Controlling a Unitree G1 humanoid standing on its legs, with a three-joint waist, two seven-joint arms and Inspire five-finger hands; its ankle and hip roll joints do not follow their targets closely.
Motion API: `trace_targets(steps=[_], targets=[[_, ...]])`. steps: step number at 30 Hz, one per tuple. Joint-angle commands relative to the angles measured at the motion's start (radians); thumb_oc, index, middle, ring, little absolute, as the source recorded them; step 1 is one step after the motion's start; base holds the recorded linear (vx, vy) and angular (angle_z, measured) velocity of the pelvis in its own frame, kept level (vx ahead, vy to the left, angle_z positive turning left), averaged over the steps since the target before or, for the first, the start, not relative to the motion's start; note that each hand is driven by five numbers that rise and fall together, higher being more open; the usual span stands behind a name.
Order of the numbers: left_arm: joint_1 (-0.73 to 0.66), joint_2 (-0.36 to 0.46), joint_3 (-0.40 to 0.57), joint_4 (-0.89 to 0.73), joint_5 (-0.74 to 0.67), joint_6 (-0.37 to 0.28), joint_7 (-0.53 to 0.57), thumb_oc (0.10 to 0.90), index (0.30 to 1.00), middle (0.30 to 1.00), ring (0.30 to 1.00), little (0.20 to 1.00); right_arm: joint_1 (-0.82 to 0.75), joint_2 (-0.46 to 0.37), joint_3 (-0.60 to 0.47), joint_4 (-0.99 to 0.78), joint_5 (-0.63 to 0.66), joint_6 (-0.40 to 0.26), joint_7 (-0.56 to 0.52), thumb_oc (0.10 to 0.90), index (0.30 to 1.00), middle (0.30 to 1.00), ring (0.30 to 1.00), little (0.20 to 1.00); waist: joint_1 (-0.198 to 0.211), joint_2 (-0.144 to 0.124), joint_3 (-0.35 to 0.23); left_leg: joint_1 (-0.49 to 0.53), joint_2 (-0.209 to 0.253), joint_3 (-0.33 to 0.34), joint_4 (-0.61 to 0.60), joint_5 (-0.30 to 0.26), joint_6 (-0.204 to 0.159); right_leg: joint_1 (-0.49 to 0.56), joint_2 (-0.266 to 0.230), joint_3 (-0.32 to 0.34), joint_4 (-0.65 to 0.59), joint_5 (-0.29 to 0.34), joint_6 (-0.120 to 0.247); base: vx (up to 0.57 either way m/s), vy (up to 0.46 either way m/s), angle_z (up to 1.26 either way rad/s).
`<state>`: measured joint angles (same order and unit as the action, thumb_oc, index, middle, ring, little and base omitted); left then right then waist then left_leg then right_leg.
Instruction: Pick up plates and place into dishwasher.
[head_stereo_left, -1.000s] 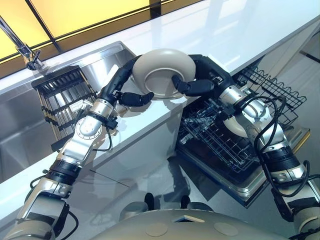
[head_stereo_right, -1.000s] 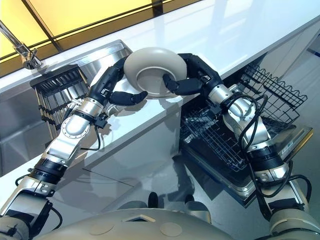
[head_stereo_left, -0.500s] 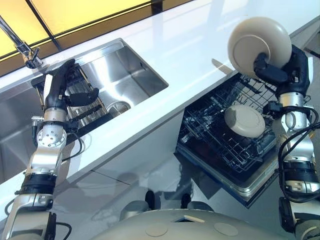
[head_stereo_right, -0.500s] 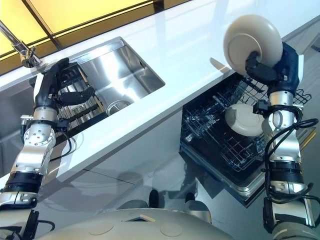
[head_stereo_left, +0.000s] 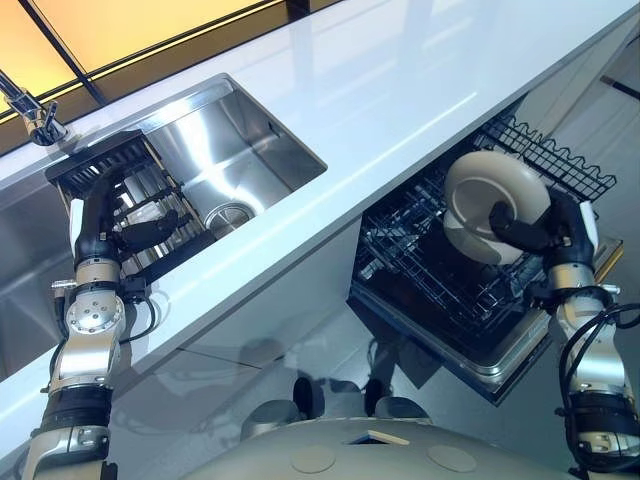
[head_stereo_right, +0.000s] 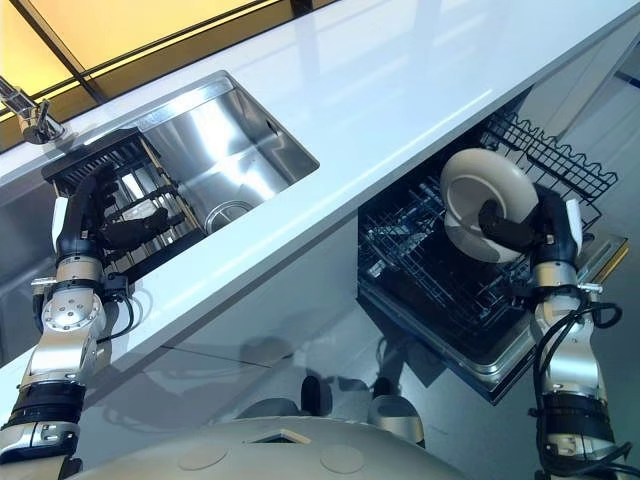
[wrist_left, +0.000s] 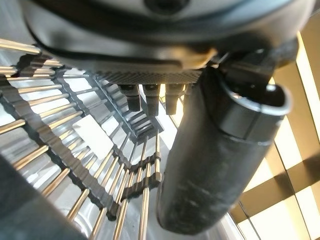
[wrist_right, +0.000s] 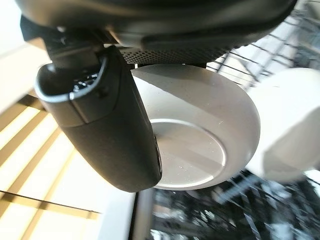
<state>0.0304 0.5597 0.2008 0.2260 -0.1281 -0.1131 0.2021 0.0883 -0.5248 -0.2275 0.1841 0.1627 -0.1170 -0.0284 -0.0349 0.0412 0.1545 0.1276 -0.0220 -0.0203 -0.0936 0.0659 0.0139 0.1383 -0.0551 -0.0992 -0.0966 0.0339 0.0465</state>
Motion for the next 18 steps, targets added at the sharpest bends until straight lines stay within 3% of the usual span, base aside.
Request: trace_targets(steps=[1,8,18], targets=[[-0.064,0.051,0.087,0.009,-0.017,-0.116,0.07,0.8,0.9,0.9,0.9,0.9,-0.077,-0.052,-0.051,-0.144,-0.026,-0.108,0.007,0.1,0.3,0.3,0.3,0.2,-0.011,0.016,-0.065,0.03,-0.049,-0.006,0.01,-0.113,0.022,-0.041,0.079,-0.013,0.157,-0.171,-0.005,-0.02,-0.003,-0.07],[-0.043,0.045,0.074,0.041,-0.033,-0.142,0.089,0.8,0.9,0.9,0.9,0.9,-0.038,0.0,0.03,-0.074,-0.04,0.013,0.022,0.1,0.3,0.3,0.3,0.2,-0.012,0.024,-0.057,0.022,-0.049,-0.001,0.011,-0.109,0.015,-0.044,0.077,-0.018,0.152,-0.167,-0.001,-0.01,0.0,-0.03],[-0.048,0.023,0.007,-0.004,-0.029,-0.129,0.106,0.8,0.9,0.9,0.9,0.9,-0.061,0.032,0.179,0.025,-0.238,0.126,-0.186,0.1,0.3,0.3,0.3,0.2,0.013,0.035,-0.045,0.028,-0.051,-0.019,0.01,-0.111,0.009,-0.03,0.072,-0.034,0.151,-0.176,-0.002,0.0,0.004,0.02]])
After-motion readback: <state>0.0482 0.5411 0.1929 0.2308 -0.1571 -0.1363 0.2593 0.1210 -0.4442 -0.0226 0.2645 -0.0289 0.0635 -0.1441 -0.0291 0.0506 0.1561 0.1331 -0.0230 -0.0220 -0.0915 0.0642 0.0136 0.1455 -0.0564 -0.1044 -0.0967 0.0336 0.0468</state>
